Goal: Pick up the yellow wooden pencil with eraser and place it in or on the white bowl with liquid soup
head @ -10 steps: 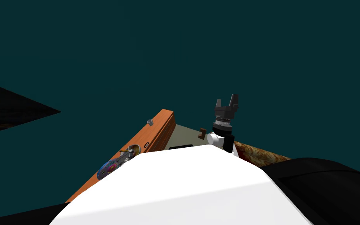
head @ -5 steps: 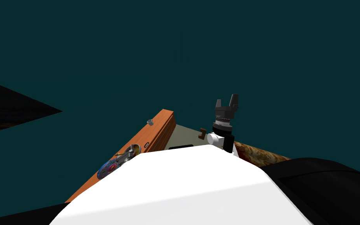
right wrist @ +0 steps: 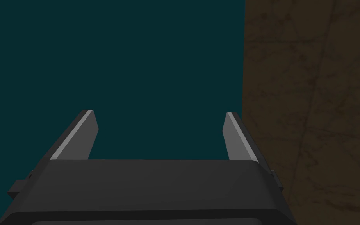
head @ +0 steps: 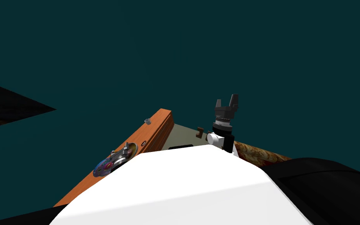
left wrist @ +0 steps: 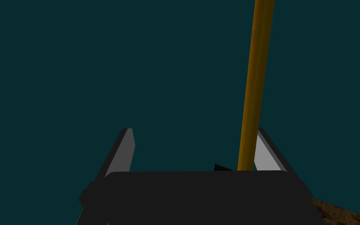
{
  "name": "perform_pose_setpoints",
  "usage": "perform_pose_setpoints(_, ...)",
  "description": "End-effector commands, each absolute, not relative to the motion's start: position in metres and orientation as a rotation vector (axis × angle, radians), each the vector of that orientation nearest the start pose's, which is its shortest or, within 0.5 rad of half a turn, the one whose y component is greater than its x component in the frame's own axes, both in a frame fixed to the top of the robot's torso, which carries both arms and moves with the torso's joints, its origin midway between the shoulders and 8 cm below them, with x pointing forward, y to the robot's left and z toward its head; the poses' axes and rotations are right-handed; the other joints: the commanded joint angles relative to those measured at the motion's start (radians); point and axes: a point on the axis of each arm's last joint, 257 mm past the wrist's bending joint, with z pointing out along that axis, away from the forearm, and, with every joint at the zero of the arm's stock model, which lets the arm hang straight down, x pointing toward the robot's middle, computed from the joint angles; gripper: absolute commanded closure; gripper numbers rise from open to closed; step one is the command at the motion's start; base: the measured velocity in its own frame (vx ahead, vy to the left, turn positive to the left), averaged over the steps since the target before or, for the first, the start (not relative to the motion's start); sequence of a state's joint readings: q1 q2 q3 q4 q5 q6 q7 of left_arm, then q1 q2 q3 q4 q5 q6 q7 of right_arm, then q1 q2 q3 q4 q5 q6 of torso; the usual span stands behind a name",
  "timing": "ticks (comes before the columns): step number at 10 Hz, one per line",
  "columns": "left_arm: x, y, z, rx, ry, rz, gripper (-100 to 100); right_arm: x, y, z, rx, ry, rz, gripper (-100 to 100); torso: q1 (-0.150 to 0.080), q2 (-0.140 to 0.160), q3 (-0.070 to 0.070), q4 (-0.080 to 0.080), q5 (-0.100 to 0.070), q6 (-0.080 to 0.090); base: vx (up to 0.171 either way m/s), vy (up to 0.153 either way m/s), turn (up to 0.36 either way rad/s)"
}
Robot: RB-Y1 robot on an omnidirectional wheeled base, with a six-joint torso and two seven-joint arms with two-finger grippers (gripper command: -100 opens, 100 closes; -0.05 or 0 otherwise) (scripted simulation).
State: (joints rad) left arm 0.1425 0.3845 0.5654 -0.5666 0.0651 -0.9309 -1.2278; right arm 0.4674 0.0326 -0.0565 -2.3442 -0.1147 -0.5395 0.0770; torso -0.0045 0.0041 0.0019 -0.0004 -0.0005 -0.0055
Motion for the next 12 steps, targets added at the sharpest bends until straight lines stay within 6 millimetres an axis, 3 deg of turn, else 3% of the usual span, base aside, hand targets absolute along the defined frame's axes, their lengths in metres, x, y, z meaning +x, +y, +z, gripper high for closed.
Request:
perform_pose_setpoints(1, 0.257, 0.646, -0.358, -0.484, 1.477, 0.526, -100, 0.317, -0.307, 0.07, 0.609, 0.438, 1.283, 0, 0.0, 0.0, 0.0, 0.0, 0.0, 0.0, -0.033, -0.056, -0.003)
perform_pose_setpoints(5, 0.273, 0.681, -0.332, -0.49, 1.472, 0.534, -100, 0.317, -0.307, 0.07, 0.609, 0.438, 1.282, 0, 0.002, -0.002, -0.001, -0.001, 0.001, 0.0, -0.034, -0.064, -0.02)
perform_pose_setpoints(6, 0.271, 0.674, -0.337, -0.487, 1.472, 0.533, -100, 0.317, -0.307, 0.07, 0.609, 0.438, 1.283, 0, 0.001, -0.002, -0.001, 0.0, 0.0, 0.0, -0.024, -0.04, -0.001)
perform_pose_setpoints(7, 0.271, 0.675, -0.337, -0.49, 1.473, 0.533, 0, 0.317, -0.307, 0.07, 0.609, 0.438, 1.282, 0, 0.004, -0.003, -0.001, -0.001, 0.001, 0.0, -0.004, -0.007, 0.002)
perform_pose_setpoints(12, 0.271, 0.675, -0.337, -0.489, 1.473, 0.533, 0, 0.317, -0.307, 0.069, 0.609, 0.438, 1.282, 0, 0.007, -0.005, -0.003, -0.001, 0.002, 0.0, 0.0, 0.0, 0.0)
